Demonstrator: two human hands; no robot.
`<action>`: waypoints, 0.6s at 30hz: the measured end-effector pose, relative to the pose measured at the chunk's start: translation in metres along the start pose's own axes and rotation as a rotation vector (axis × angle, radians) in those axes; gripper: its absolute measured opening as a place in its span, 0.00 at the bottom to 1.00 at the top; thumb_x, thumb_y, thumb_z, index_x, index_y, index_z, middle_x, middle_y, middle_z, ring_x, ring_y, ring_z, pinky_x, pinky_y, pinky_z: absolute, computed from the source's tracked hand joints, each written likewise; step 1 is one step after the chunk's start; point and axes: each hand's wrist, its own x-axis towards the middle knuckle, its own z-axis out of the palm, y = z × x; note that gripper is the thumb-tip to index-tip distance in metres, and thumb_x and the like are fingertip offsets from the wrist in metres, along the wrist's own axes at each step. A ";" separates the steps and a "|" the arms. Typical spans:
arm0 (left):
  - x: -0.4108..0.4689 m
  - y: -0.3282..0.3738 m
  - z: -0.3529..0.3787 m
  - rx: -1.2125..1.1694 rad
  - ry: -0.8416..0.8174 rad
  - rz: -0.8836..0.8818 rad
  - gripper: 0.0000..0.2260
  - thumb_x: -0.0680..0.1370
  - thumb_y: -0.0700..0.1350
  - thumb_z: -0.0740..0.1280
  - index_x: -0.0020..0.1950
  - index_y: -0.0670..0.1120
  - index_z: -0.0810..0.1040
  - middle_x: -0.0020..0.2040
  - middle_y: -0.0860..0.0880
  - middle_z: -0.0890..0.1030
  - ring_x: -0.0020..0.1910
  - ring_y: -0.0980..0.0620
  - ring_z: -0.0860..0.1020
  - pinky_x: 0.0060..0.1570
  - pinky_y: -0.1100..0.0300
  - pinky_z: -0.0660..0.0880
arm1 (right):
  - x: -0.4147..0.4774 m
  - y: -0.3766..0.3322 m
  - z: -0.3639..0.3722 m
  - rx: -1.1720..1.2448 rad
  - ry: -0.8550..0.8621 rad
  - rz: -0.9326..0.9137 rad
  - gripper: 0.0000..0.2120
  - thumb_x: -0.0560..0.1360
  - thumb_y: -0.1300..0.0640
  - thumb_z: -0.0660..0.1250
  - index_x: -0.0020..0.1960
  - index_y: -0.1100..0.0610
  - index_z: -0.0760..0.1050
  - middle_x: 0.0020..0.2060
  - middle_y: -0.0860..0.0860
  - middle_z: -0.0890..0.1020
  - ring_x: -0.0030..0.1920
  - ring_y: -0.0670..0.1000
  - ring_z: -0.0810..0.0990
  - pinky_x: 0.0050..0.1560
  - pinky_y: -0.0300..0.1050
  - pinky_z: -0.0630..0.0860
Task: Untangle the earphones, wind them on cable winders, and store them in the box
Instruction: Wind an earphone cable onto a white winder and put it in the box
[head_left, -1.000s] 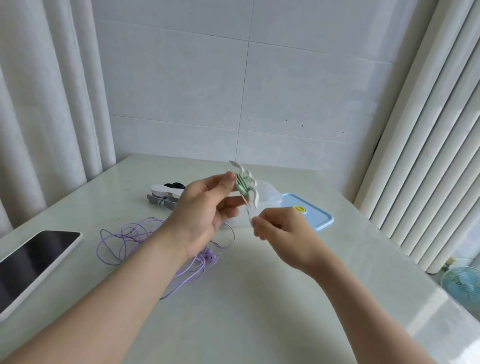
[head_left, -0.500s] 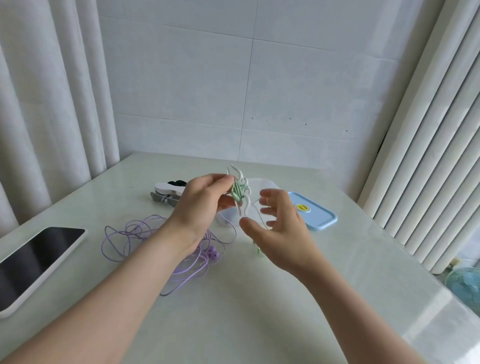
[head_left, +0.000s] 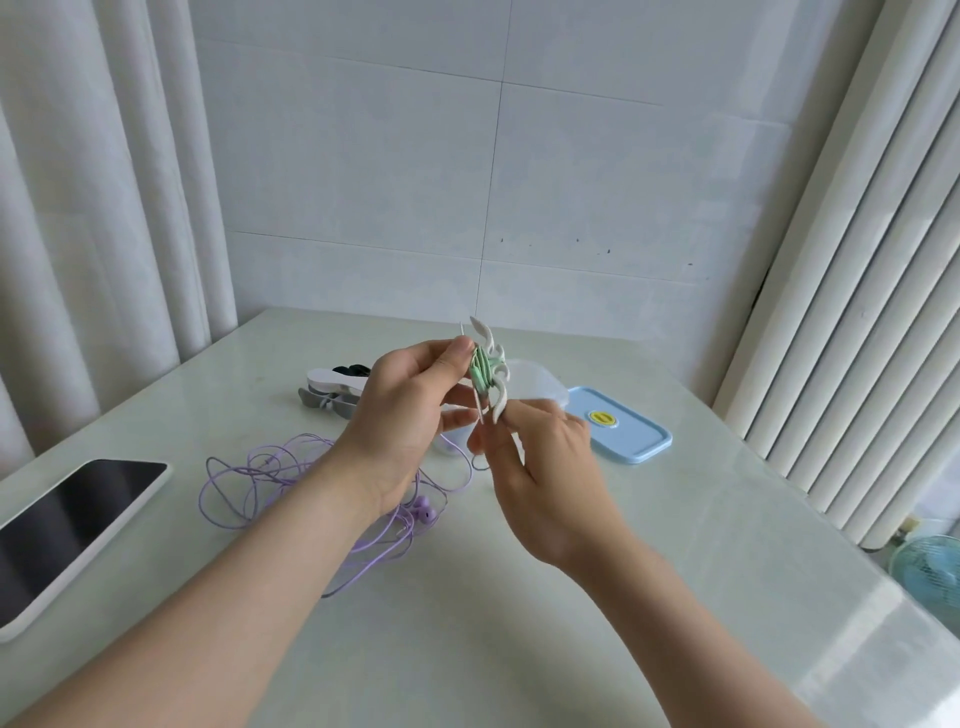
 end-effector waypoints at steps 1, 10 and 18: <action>0.000 0.000 0.000 0.012 0.003 0.005 0.14 0.86 0.47 0.64 0.52 0.39 0.84 0.46 0.40 0.84 0.45 0.45 0.82 0.51 0.47 0.79 | 0.001 -0.003 -0.002 0.100 -0.033 0.059 0.15 0.85 0.55 0.59 0.43 0.52 0.79 0.37 0.44 0.85 0.44 0.42 0.80 0.46 0.38 0.69; 0.008 -0.014 -0.012 0.137 0.170 0.057 0.12 0.87 0.48 0.63 0.55 0.40 0.81 0.44 0.46 0.84 0.42 0.47 0.84 0.45 0.53 0.84 | 0.001 -0.019 -0.018 0.452 -0.264 0.218 0.17 0.82 0.59 0.60 0.38 0.61 0.79 0.33 0.55 0.86 0.39 0.62 0.80 0.47 0.60 0.76; 0.001 -0.012 -0.014 0.673 -0.238 0.097 0.06 0.84 0.50 0.68 0.59 0.53 0.83 0.48 0.55 0.86 0.39 0.52 0.81 0.48 0.49 0.81 | 0.009 -0.011 -0.035 0.810 -0.051 0.301 0.19 0.82 0.58 0.63 0.33 0.61 0.75 0.30 0.60 0.77 0.27 0.58 0.76 0.29 0.45 0.69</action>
